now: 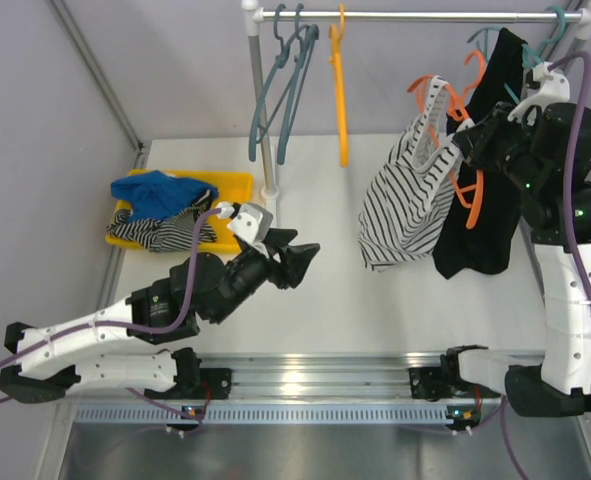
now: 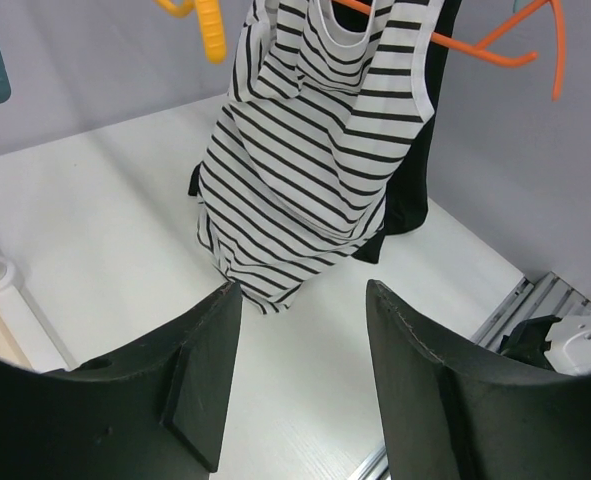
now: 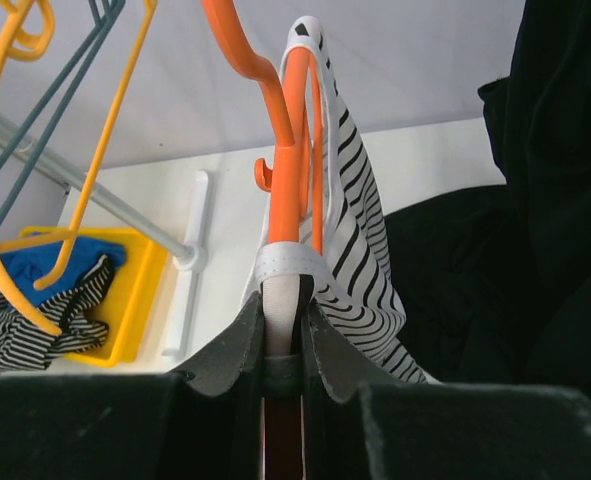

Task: Place the tank top on the hanger

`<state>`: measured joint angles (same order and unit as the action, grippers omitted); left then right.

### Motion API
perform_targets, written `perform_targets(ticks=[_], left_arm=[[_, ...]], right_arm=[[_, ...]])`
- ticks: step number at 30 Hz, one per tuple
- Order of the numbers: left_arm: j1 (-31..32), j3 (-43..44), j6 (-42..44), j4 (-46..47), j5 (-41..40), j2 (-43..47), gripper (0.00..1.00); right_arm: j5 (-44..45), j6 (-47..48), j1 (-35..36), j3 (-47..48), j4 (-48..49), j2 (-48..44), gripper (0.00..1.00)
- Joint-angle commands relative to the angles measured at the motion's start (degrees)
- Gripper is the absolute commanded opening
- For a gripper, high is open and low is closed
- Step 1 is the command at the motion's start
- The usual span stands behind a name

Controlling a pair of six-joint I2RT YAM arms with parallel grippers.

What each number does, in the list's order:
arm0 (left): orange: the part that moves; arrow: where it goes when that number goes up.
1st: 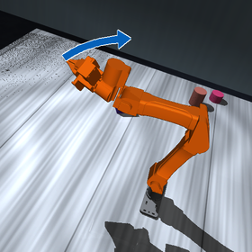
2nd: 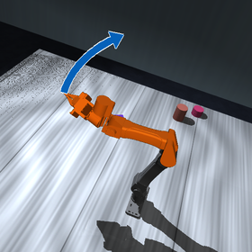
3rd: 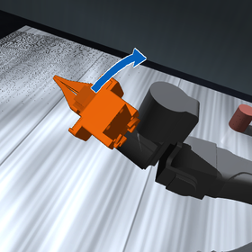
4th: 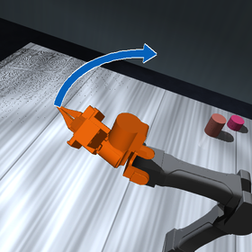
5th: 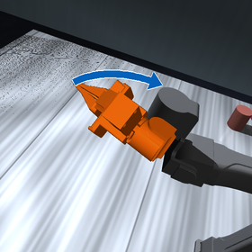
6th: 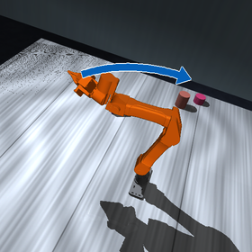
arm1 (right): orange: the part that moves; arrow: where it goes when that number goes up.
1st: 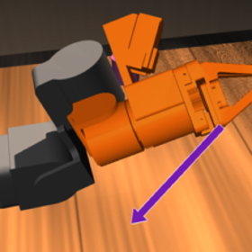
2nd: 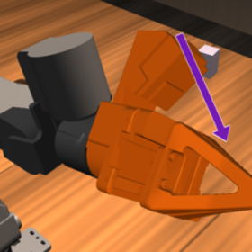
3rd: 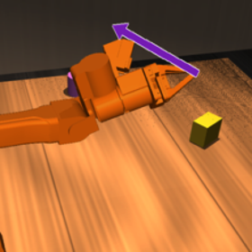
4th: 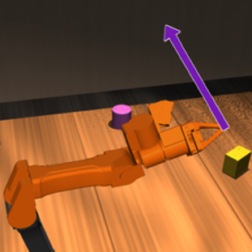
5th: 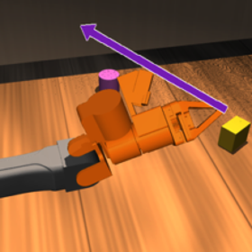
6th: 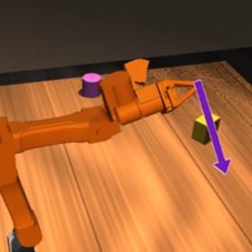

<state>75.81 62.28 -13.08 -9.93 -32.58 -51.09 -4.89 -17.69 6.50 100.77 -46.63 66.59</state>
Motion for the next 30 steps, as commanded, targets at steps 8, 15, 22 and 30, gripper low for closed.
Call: perform_targets(ticks=[8,15,22,30], left_arm=[[0.13,1.97,1.57,0.88,1.03,1.78,0.59],[0.13,1.62,1.57,0.62,1.03,2.22,0.59],[0.13,1.35,1.83,0.44,0.76,2.14,0.60],[0.04,1.53,2.88,0.70,0.23,1.17,0.61]], right_arm=[[-6.45,0.12,-4.83,11.98,4.97,4.95,0.00],[-9.61,-1.20,-9.75,17.35,4.53,9.08,0.00],[-14.79,-2.87,-15.73,20.51,6.29,12.59,0.00],[-16.03,-3.93,-16.87,23.67,7.52,16.55,0.00]])
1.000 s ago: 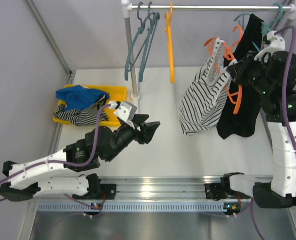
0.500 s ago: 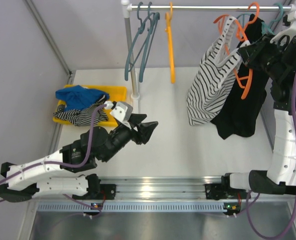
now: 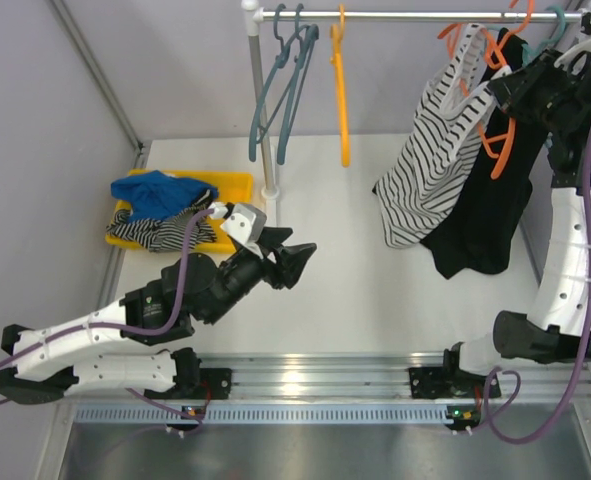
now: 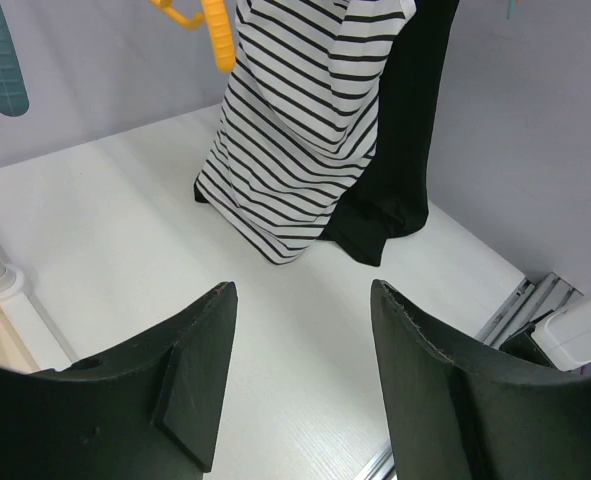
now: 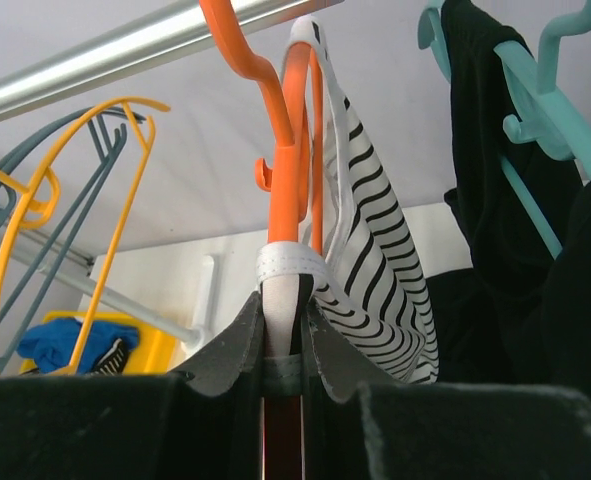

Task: Place the tank top on the hanger

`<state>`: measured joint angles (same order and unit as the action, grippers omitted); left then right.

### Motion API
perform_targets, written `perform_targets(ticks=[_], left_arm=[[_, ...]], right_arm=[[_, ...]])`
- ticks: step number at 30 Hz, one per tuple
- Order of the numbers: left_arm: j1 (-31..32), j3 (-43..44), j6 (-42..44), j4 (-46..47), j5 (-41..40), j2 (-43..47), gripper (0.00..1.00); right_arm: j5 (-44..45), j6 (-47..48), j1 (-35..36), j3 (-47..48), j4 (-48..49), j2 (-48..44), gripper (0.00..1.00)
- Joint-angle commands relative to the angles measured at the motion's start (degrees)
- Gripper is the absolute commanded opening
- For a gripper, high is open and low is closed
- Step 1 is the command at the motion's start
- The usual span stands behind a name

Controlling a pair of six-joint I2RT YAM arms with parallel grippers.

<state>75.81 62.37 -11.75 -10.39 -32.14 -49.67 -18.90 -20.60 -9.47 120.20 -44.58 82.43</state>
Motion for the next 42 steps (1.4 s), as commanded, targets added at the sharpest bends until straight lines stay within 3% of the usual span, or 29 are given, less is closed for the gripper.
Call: perform_targets(ticks=[1,25,30,37,42], left_arm=[[0.04,1.35,1.55,1.08,-0.29,-0.25,0.61],[-1.54,0.03,0.50,1.43,0.50,-3.50,0.64],[-1.63,-0.40,-0.12,1.34,0.41,-3.33,0.64],[-1.89,-1.11,-0.73,1.43,0.76,-3.24,0.64],[-2.07,-1.02,-0.91,1.34,1.47,-3.68,0.64]], right_arm=[[-2.02,-0.93,-0.90,4.25,5.55,1.49,0.00],[-1.49,0.12,-1.16,-4.89,8.81,1.42,0.00],[-1.14,-0.14,-1.25,-5.51,8.10,0.98,0.15],[-1.76,-0.67,-1.25,-7.70,6.96,-2.00,0.44],[-1.32,-0.58,-1.25,-8.84,5.12,-4.73,0.56]])
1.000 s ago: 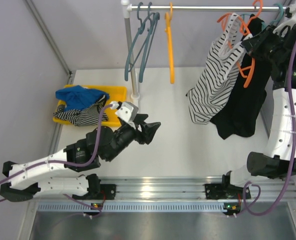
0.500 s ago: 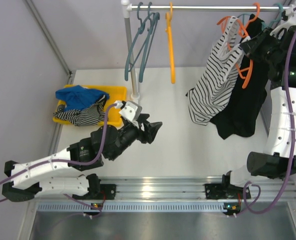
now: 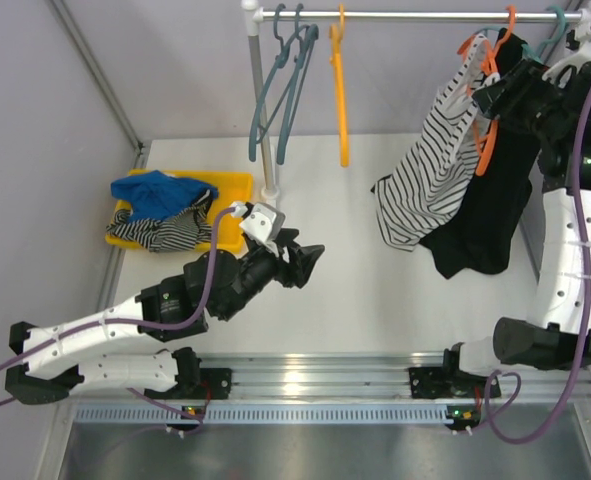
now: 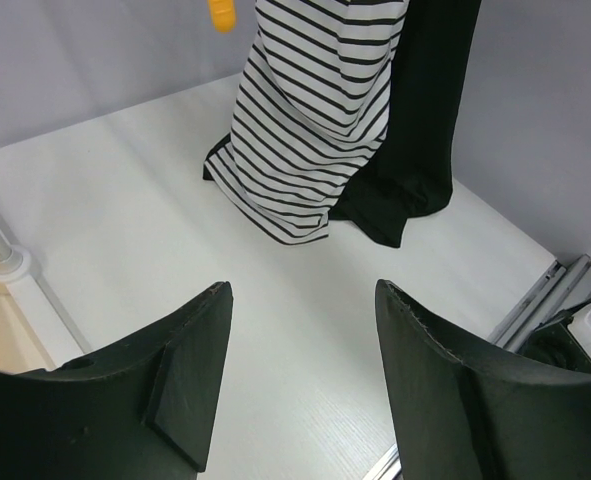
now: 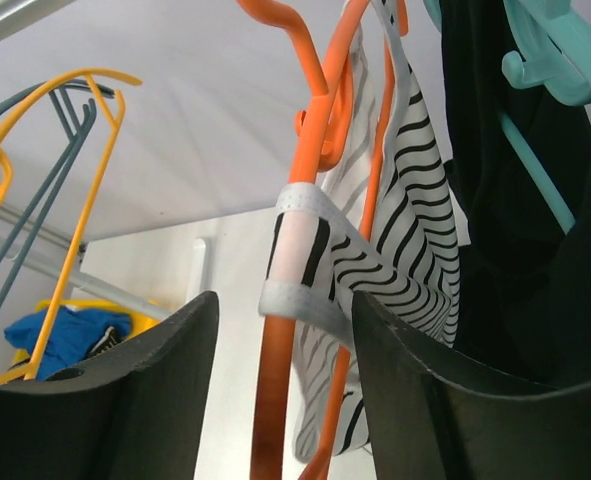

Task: Place the tank top on the hanger

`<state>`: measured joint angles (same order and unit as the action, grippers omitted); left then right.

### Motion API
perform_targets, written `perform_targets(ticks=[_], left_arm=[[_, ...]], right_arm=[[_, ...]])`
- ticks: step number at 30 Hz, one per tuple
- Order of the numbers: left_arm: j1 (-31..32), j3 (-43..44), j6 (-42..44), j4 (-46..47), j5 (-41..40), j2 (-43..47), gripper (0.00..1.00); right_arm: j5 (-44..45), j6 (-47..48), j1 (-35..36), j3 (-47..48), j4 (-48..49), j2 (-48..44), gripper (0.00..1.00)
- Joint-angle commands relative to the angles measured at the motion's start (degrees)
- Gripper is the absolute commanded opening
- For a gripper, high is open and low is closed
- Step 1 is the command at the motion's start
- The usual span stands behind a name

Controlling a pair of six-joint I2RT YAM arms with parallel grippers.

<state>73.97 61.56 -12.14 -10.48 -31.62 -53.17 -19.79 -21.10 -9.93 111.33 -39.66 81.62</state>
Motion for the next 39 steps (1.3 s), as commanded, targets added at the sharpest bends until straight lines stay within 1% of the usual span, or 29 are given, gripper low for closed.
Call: perform_targets(ticks=[1,4,8,12,14,16,19,21,23,24,25,26,27,28,29,30,31,32,35,36,37,39], left_arm=[[-0.32,-0.21,-0.60,1.43,0.94,-0.27,0.64],[-0.32,-0.48,-1.30,1.16,1.03,0.08,0.64],[-0.32,-0.91,-1.92,0.73,1.12,0.61,0.64],[-0.32,-1.09,-2.71,-0.06,-0.19,0.96,0.64],[-0.32,-1.18,-3.50,-0.85,-0.99,0.96,0.64],[-0.41,-1.09,-4.11,-1.38,-2.21,0.61,0.64],[-0.41,-0.83,-6.04,-2.52,-2.75,-0.09,0.64],[-0.41,-0.83,-6.93,-3.23,-3.19,-0.44,0.64],[-0.41,-1.00,-8.51,-3.67,-4.50,-0.80,0.64],[-0.41,-1.09,-9.21,-4.63,-5.03,-1.06,0.64],[-0.41,-1.00,-10.61,-5.07,-5.56,-1.58,0.64],[-0.41,-1.18,-11.32,-5.69,-6.78,-1.76,0.64],[-0.50,-1.18,-12.20,-6.21,-7.23,-2.03,0.64],[-0.50,-1.35,-13.86,-7.26,-7.84,-2.64,0.64],[-0.50,-1.88,-14.74,-7.71,-8.54,-2.73,0.64],[-0.59,-2.23,-15.62,-7.89,-8.98,-2.91,0.64],[-0.67,-2.67,-17.55,-8.76,-9.42,-2.91,0.64],[-0.76,-3.54,-18.44,-9.12,-10.12,-2.99,0.64],[-1.29,-5.65,-22.30,-11.05,-11.10,-3.17,0.64],[-1.46,-6.36,-23.27,-11.57,-11.36,-3.08,0.64],[-1.64,-7.15,-25.45,-11.93,-11.45,-3.08,0.64],[-1.82,-9.87,-27.57,-12.46,-11.10,-3.00,0.64]], right_arm=[[-0.16,0.01,-0.79,-0.06,-0.24,-4.80,0.57],[1.16,0.45,-0.79,1.34,-2.61,-6.56,0.63],[1.77,0.54,-0.79,2.93,-5.86,-8.85,0.67],[-0.07,0.89,-0.79,1.70,-7.71,-12.10,0.70],[-2.00,0.98,-0.53,-0.66,-8.15,-14.55,0.73],[-1.66,1.41,1.31,-2.51,-8.41,-17.01,0.75],[2.46,3.34,5.09,-3.75,-11.40,-19.12,0.76],[3.87,3.00,9.48,-6.11,-11.58,-21.14,0.75],[7.38,2.12,15.88,-10.22,-11.06,-22.64,0.75],[9.83,1.68,22.26,-12.17,-10.18,-23.43,0.75],[14.30,1.16,25.46,-16.45,-9.65,-25.01,0.74],[16.26,-0.07,31.15,-18.76,-9.04,-25.81,0.74],[19.58,-0.69,33.81,-21.30,-7.73,-27.21,0.74],[21.79,-2.09,36.62,-26.37,-6.93,-27.83,0.74],[23.55,-2.97,41.87,-29.04,-6.05,-28.36,0.74],[27.23,-3.85,44.62,-31.67,-4.13,-29.49,0.73],[28.83,-5.60,47.26,-36.83,-3.24,-30.03,0.74],[30.15,-6.49,51.72,-39.32,-2.19,-30.55,0.74],[33.15,-10.18,57.98,-48.46,2.47,-32.49,0.75],[33.41,-10.97,59.05,-50.75,3.87,-33.80,0.75],[33.24,-12.28,59.85,-55.30,7.46,-34.51,0.75],[32.37,-13.34,61.17,-59.80,10.73,-36.61,0.76]])
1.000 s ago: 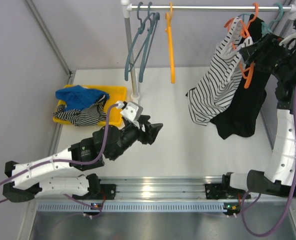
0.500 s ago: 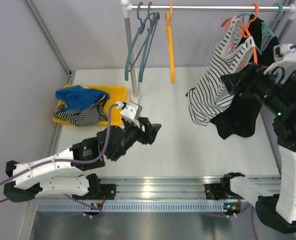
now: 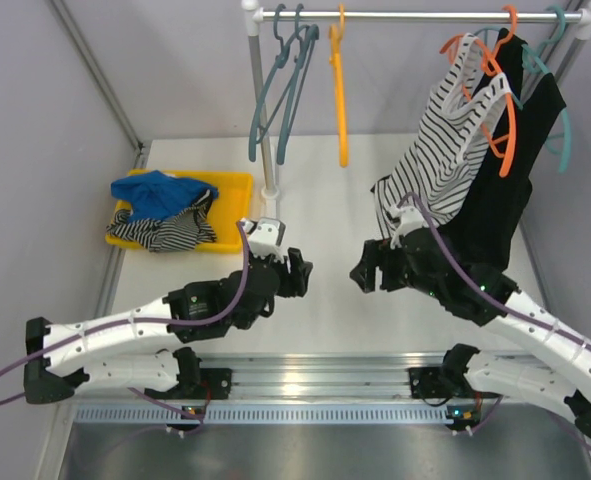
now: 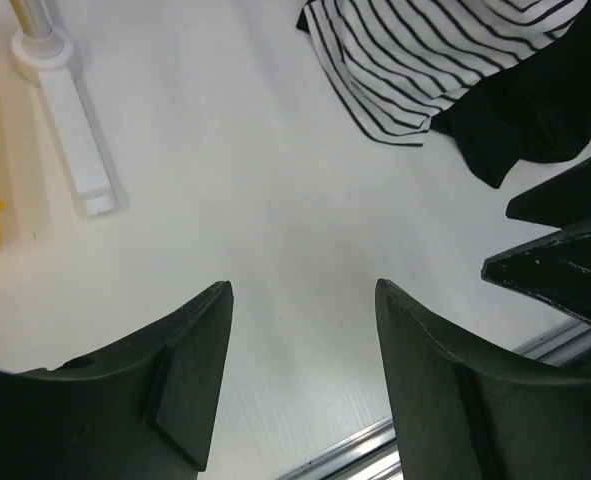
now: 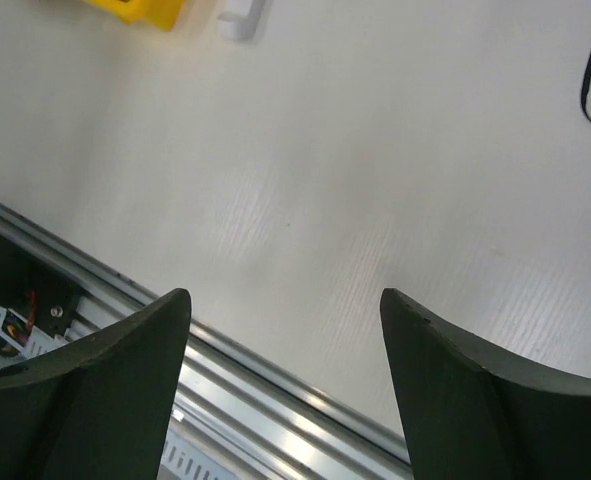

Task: Place the tank top on the hanger

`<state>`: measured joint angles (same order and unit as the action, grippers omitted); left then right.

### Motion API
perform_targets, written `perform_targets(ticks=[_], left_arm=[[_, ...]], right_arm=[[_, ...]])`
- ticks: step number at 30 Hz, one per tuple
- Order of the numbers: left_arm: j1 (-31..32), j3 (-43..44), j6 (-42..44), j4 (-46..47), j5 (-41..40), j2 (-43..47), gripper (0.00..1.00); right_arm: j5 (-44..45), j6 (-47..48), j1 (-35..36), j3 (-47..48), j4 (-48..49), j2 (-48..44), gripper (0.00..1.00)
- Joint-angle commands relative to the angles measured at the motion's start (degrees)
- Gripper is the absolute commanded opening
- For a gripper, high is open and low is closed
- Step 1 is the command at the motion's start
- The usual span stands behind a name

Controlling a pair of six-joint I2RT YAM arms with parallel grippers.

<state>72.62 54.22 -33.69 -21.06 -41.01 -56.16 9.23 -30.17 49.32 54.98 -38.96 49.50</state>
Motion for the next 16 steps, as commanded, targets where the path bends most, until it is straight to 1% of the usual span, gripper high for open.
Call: perform_targets(ticks=[1,3,7,10,12,13,15,16], left_arm=[[-0.55,-3.49,-7.95,-1.71,-1.53,0.09,0.64],[-0.64,-6.13,-9.80,-1.27,-0.91,-0.35,0.64],[-0.64,-7.11,-12.53,-1.88,-0.29,-1.75,0.63],[-0.64,-6.93,-13.15,-2.67,-0.82,-2.37,0.63],[-0.64,-6.84,-13.24,-2.23,-0.82,-2.72,0.63],[-0.72,-6.76,-13.50,-1.71,-0.91,-3.68,0.63],[-0.73,-6.67,-13.77,-1.44,-0.91,-4.39,0.63],[-0.73,-6.41,-13.94,-1.27,-0.91,-4.66,0.63]], right_arm=[[2.81,-4.63,2.01,-7.31,11.70,-5.10,0.77],[1.93,-4.55,2.01,-9.79,13.73,-6.25,0.78],[3.07,-1.91,2.09,-13.57,13.30,-7.74,0.85],[3.68,-0.68,2.10,-14.81,13.47,-8.27,0.88],[4.38,-0.15,2.01,-14.99,13.82,-8.89,0.88],[5.52,0.72,2.01,-14.47,13.39,-8.54,0.89],[6.32,0.73,2.01,-14.29,13.30,-8.19,0.90],[6.58,0.90,1.92,-14.20,13.30,-8.10,0.93]])
